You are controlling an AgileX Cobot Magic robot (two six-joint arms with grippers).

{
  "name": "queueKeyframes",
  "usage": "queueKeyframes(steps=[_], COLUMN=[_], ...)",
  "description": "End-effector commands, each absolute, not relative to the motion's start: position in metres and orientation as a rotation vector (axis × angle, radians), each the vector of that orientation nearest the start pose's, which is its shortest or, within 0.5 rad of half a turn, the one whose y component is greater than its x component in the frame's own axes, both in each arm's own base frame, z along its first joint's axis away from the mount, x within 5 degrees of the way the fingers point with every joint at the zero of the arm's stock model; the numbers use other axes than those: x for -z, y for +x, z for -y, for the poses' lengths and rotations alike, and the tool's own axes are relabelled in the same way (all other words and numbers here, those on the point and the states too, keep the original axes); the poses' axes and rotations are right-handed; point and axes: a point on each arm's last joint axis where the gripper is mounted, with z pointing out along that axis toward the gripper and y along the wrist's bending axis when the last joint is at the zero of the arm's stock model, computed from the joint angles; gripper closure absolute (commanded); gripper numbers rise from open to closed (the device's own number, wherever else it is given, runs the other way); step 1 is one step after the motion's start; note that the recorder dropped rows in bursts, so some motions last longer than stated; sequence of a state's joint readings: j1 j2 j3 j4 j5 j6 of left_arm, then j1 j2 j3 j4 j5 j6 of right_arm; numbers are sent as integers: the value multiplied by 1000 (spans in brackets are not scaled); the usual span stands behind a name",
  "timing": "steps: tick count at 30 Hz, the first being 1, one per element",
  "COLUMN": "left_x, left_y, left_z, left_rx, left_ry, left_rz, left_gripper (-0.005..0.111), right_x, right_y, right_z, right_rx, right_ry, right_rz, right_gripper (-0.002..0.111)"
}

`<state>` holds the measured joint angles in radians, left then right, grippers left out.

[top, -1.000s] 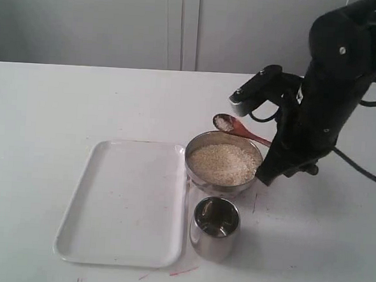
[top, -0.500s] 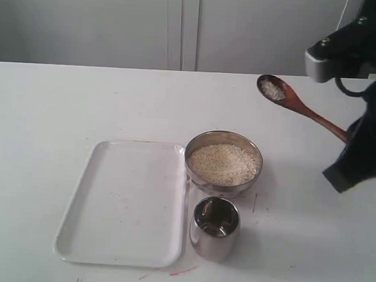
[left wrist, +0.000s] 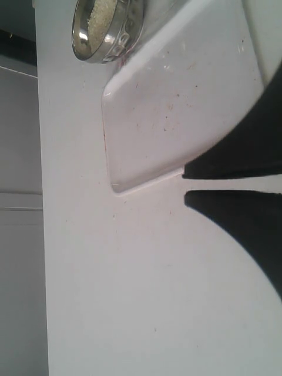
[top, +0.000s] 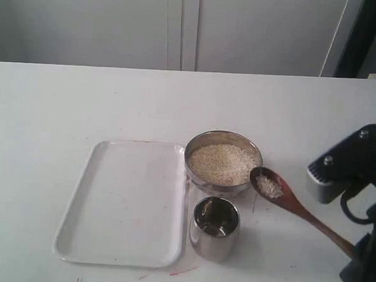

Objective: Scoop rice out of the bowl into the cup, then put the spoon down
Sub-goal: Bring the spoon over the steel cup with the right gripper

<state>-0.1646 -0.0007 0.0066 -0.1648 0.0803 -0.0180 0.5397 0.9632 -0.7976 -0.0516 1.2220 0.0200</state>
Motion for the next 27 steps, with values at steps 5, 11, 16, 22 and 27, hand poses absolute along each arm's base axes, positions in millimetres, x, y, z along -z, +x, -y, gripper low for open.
queueKeyframes(steps=[5,11,16,22,27], left_x=[-206,-206,-206,-206,-206], left_y=[55,55,55,55,55], left_z=[11,11,11,11,11], left_rx=[294,294,294,294,294], left_ry=[-3,-3,-3,-3,-3], left_rz=[-1566,-1566,-1566,-1566,-1566], left_gripper=[92,92,92,92,92], right_x=[-285,-275,-257,-249,-249], right_y=[116,121,144,153,156], right_z=[-81,-93,-94,-101,-103], right_rx=[-62,-13,261,272,265], right_ry=[-823,-902,-991,-1057,-1141], right_rz=[-2768,-2804,-2823,-2791,-2720], right_gripper=[108,108,108,108,108])
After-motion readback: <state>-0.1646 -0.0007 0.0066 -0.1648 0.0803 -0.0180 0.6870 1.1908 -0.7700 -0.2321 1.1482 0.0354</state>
